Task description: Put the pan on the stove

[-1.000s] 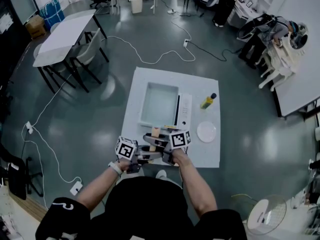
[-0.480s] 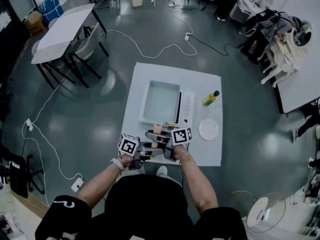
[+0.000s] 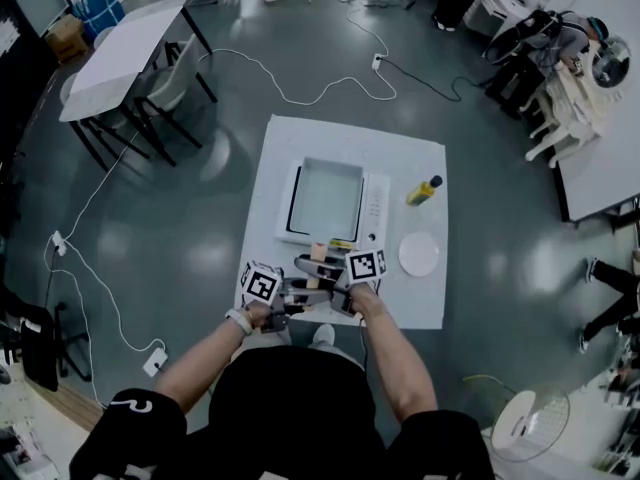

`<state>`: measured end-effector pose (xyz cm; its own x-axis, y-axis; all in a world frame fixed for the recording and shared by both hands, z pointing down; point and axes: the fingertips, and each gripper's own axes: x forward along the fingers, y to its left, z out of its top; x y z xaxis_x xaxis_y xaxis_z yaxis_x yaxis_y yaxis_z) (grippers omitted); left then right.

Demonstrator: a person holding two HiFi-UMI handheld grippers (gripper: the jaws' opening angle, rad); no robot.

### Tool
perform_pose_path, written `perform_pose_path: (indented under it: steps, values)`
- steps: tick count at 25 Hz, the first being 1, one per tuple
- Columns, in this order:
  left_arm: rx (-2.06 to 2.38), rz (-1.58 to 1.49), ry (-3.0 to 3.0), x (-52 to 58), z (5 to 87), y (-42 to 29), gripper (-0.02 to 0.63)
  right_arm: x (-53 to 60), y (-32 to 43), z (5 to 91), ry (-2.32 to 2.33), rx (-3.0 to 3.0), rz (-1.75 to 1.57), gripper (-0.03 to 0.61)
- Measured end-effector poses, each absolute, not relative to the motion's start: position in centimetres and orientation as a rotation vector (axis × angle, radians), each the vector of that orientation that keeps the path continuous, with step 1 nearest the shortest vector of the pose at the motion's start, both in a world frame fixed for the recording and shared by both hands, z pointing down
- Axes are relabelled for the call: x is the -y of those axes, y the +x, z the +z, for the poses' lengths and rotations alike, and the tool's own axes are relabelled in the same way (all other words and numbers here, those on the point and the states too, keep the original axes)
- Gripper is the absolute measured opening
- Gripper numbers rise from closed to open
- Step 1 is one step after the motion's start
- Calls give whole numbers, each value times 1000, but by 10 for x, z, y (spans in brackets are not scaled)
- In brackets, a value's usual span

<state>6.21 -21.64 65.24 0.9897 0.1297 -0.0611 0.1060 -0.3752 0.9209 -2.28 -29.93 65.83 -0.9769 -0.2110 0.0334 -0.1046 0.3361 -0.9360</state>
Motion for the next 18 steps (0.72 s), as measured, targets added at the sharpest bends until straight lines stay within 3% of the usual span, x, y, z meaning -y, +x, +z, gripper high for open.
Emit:
perform_pose_path:
  steps: [18]
  values:
    - [-128,39,1900,242,695,80,121,323,-1,712,-333,-2462,-1827,158]
